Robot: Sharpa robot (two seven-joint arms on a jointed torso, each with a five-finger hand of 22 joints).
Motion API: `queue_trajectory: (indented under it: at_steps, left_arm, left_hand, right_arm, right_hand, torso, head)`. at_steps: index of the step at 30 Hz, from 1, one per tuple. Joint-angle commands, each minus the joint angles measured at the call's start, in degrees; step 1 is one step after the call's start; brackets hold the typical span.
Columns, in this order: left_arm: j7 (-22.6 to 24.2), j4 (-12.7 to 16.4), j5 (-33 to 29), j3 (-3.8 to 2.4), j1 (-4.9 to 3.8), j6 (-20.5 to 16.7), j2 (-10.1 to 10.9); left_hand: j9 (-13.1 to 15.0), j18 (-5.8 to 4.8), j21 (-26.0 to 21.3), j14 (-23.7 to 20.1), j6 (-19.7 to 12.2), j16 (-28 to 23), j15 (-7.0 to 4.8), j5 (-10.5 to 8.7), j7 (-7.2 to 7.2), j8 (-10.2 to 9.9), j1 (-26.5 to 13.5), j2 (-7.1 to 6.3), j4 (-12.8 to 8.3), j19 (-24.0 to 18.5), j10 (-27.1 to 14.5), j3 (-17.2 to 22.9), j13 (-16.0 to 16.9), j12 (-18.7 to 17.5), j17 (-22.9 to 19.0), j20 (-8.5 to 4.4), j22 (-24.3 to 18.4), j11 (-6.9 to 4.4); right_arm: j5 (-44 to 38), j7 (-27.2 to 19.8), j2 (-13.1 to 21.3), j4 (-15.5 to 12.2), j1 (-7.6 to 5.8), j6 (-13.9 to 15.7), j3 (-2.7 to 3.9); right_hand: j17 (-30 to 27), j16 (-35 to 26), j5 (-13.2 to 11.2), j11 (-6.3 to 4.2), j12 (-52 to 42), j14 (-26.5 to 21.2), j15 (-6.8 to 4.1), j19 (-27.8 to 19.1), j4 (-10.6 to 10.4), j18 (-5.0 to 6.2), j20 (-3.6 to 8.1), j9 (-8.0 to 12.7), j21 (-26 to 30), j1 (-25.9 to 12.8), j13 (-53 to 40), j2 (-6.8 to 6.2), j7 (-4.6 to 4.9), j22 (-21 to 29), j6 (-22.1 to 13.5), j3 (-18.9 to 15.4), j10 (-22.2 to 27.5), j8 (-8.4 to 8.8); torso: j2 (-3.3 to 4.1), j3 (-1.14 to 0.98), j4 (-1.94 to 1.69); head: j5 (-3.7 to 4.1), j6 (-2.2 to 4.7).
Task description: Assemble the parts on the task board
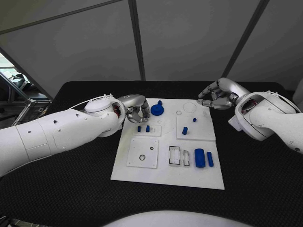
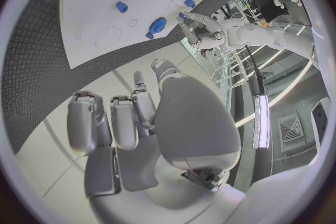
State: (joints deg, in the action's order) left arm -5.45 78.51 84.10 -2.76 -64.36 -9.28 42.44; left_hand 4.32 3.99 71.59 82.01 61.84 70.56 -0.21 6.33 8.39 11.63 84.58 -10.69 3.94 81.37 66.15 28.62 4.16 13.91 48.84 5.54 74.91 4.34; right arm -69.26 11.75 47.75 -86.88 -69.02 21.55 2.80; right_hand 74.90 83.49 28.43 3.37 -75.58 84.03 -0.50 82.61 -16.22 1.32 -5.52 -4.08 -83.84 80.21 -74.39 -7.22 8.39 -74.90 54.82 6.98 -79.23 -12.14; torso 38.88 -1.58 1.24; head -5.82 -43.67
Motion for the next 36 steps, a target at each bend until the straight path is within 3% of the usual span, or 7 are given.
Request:
queue_trajectory:
  at_steps: [1,28,36]
  left_arm:
    - [-0.28,0.00,-0.23,-0.01,-0.02,0.87,-0.15]
    - [-0.45,-0.25,-0.24,0.02,0.18,1.27,-0.65]
    - [-0.79,-0.44,-0.24,0.02,0.20,2.19,-0.94]
  left_hand:
    - [-0.09,0.35,-0.28,0.19,0.20,0.07,0.01,0.23,-0.10,-0.35,-0.61,-0.06,-0.12,-0.10,0.11,0.26,0.07,-0.47,-0.19,0.05,5.16,0.08]
    - [-0.29,0.38,-0.54,0.10,-0.41,0.17,0.21,0.22,0.00,-1.19,-1.73,-0.44,-0.16,-0.22,-0.74,0.12,-0.17,-1.83,-0.47,0.17,5.17,0.35]
    - [-0.19,0.38,-0.61,0.06,0.03,0.22,0.25,0.21,0.07,-1.18,-2.24,0.11,0.09,-0.23,-0.35,0.22,-0.09,-2.04,-0.63,0.24,5.20,0.36]
  right_arm:
    - [-0.19,-0.53,-0.06,-0.09,-0.10,-0.20,0.04]
    - [-0.19,-0.60,-0.16,-0.04,-0.10,-0.24,0.04]
    - [-0.19,-0.64,-0.16,-0.05,-0.10,-0.23,0.04]
  right_hand:
    - [4.31,-0.24,0.28,-0.07,0.29,3.60,-0.30,-0.33,0.07,1.19,-0.12,0.07,0.38,-0.20,0.01,0.42,-0.12,-6.16,0.10,0.28,0.20,0.16]
    - [4.38,-0.21,0.49,-0.07,0.28,3.62,-0.31,-0.30,0.08,1.18,-0.11,0.07,0.37,-0.18,0.01,0.44,-0.11,-6.19,0.10,0.35,0.20,0.16]
    - [4.38,-0.21,0.49,-0.07,0.28,3.62,-0.31,-0.30,0.08,1.18,-0.11,0.07,0.37,-0.18,0.01,0.44,-0.11,-6.19,0.10,0.35,0.20,0.16]
  torso:
    - [-0.02,0.00,0.00]
    - [-0.01,-0.02,-0.02]
    - [-0.01,-0.03,0.02]
  head:
    - [0.00,-0.05]
    - [0.12,-0.11]
    - [0.17,-0.08]
